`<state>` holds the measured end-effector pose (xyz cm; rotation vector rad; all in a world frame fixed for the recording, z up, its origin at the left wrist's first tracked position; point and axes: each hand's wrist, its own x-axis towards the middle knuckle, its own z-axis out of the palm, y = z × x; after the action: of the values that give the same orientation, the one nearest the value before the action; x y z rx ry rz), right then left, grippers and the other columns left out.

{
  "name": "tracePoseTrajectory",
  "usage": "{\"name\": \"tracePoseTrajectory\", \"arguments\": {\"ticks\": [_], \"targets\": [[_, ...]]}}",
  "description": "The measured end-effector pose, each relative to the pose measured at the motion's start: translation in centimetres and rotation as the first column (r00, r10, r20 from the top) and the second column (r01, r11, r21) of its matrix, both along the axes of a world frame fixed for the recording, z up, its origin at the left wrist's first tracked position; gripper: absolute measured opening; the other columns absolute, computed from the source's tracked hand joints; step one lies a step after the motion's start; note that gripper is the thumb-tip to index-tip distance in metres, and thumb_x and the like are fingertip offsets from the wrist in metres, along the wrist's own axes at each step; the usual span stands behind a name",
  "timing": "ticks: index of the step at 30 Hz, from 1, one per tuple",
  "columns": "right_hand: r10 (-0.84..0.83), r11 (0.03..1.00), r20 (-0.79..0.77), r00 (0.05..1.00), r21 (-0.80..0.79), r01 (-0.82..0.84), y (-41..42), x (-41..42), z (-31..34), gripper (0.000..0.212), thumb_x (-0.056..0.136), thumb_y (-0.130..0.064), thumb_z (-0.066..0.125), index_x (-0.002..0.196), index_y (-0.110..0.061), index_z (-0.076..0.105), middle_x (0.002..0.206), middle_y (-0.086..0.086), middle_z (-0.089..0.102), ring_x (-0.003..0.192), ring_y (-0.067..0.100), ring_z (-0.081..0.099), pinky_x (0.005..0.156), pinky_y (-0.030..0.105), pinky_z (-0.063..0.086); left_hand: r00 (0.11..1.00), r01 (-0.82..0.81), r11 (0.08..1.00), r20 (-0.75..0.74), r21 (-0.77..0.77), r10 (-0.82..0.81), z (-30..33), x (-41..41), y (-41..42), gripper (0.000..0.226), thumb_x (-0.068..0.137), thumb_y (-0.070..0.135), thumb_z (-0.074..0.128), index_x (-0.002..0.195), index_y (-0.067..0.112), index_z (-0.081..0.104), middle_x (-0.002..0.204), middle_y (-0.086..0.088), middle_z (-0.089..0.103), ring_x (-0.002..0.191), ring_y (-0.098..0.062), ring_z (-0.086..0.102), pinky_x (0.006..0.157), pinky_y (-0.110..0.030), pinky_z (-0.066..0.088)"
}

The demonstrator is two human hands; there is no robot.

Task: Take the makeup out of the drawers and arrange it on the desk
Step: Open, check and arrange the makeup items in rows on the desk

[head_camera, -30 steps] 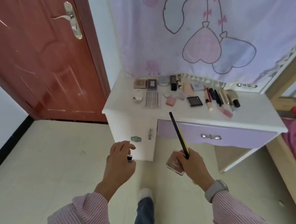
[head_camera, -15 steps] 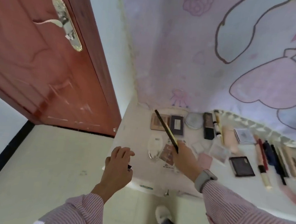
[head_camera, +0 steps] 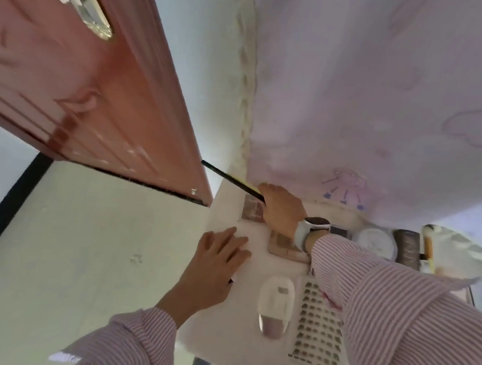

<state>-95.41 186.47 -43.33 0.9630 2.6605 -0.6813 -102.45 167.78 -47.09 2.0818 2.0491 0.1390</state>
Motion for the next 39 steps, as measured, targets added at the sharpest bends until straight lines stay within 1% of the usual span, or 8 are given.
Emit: {"name": "tracePoseTrajectory", "arguments": {"ticks": [6, 14, 18, 23, 29, 33, 36, 39], "targets": [[0.071, 0.972, 0.107, 0.992, 0.214, -0.093, 1.0, 1.2, -1.1, 0.041, 0.087, -0.002, 0.041, 0.127, -0.011, 0.04, 0.13, 0.011, 0.04, 0.114, 0.03, 0.041, 0.073, 0.038, 0.045, 0.988, 0.153, 0.984, 0.005, 0.093, -0.154, -1.5, -1.4, 2.4, 0.054, 0.075, 0.029, 0.051, 0.127, 0.015, 0.044, 0.139, -0.007, 0.047, 0.134, -0.025, 0.03, 0.105, -0.051, 0.027], [-0.04, 0.977, 0.071, 0.997, 0.213, 0.024, 0.9, 2.5, -0.4, 0.054, 0.087, -0.006, 0.043, 0.138, -0.018, 0.028, 0.12, 0.011, 0.04, 0.098, 0.031, 0.052, 0.061, 0.036, 0.041, 0.945, 0.326, 0.92, -0.065, 0.219, -0.32, -3.0, -2.6, 4.6, 0.057, 0.08, 0.045, 0.047, 0.123, 0.008, 0.047, 0.132, -0.009, 0.053, 0.13, -0.027, 0.035, 0.108, -0.048, 0.025], [0.03, 0.967, 0.036, 0.999, 0.253, -0.038, 0.6, 2.4, -0.7, 0.05, 0.097, -0.031, 0.037, 0.144, -0.022, 0.02, 0.118, 0.01, 0.043, 0.096, 0.028, 0.052, 0.06, 0.037, 0.045, 0.952, 0.307, 0.928, -0.075, 0.212, -0.297, -2.9, -2.9, 3.6, 0.062, 0.08, 0.051, 0.049, 0.128, 0.012, 0.045, 0.136, -0.007, 0.05, 0.131, -0.025, 0.035, 0.106, -0.052, 0.025], [0.212, 0.951, 0.008, 0.977, 0.23, -0.208, -1.0, 4.0, -1.5, 0.059, 0.078, -0.006, 0.057, 0.135, -0.015, 0.043, 0.109, 0.011, 0.058, 0.078, 0.032, 0.059, 0.046, 0.034, 0.04, 0.968, 0.247, 0.921, -0.024, 0.302, -0.252, -2.6, -3.4, 2.0, 0.051, 0.084, 0.039, 0.055, 0.127, 0.012, 0.052, 0.139, -0.008, 0.046, 0.131, -0.023, 0.038, 0.107, -0.045, 0.029], [0.187, 0.913, -0.066, 0.98, 0.38, -0.149, -2.5, 3.8, -2.6, 0.046, 0.065, -0.016, 0.077, 0.11, -0.014, 0.063, 0.093, 0.001, 0.065, 0.064, 0.02, 0.06, 0.039, 0.023, 0.031, 0.976, 0.167, 0.925, 0.077, 0.341, -0.204, -2.1, -3.8, 1.6, 0.045, 0.085, 0.041, 0.055, 0.121, 0.015, 0.048, 0.132, -0.004, 0.047, 0.123, -0.02, 0.043, 0.099, -0.04, 0.035], [0.076, 0.958, -0.183, 0.98, 0.286, -0.02, -3.2, 4.2, -3.0, 0.026, 0.083, -0.021, 0.056, 0.107, -0.015, 0.062, 0.095, 0.002, 0.064, 0.07, 0.023, 0.06, 0.043, 0.028, 0.042, 0.981, 0.009, 0.938, 0.179, 0.347, -0.076, -1.2, -4.5, 2.7, 0.036, 0.083, 0.039, 0.056, 0.105, 0.011, 0.054, 0.12, -0.011, 0.058, 0.118, -0.025, 0.047, 0.099, -0.042, 0.034], [0.028, 0.954, -0.166, 0.986, 0.298, 0.023, -3.8, 5.5, -3.2, 0.036, 0.083, -0.025, 0.038, 0.107, -0.015, 0.063, 0.098, 0.001, 0.065, 0.073, 0.022, 0.059, 0.048, 0.03, 0.048, 0.98, -0.108, 0.959, 0.191, 0.262, 0.058, -0.8, -5.5, 4.2, 0.034, 0.087, 0.028, 0.045, 0.114, 0.009, 0.053, 0.131, -0.011, 0.053, 0.128, -0.025, 0.039, 0.101, -0.047, 0.031], [-0.007, 0.958, -0.171, 0.985, 0.283, 0.056, -4.0, 6.6, -3.3, 0.037, 0.082, -0.025, 0.037, 0.108, -0.015, 0.061, 0.105, -0.001, 0.063, 0.077, 0.023, 0.058, 0.051, 0.032, 0.05, 0.998, -0.032, 0.991, 0.067, 0.129, 0.024, -1.1, -5.9, 6.1, 0.047, 0.09, 0.031, 0.033, 0.131, 0.011, 0.046, 0.146, -0.008, 0.038, 0.137, -0.028, 0.022, 0.107, -0.05, 0.018]]}}
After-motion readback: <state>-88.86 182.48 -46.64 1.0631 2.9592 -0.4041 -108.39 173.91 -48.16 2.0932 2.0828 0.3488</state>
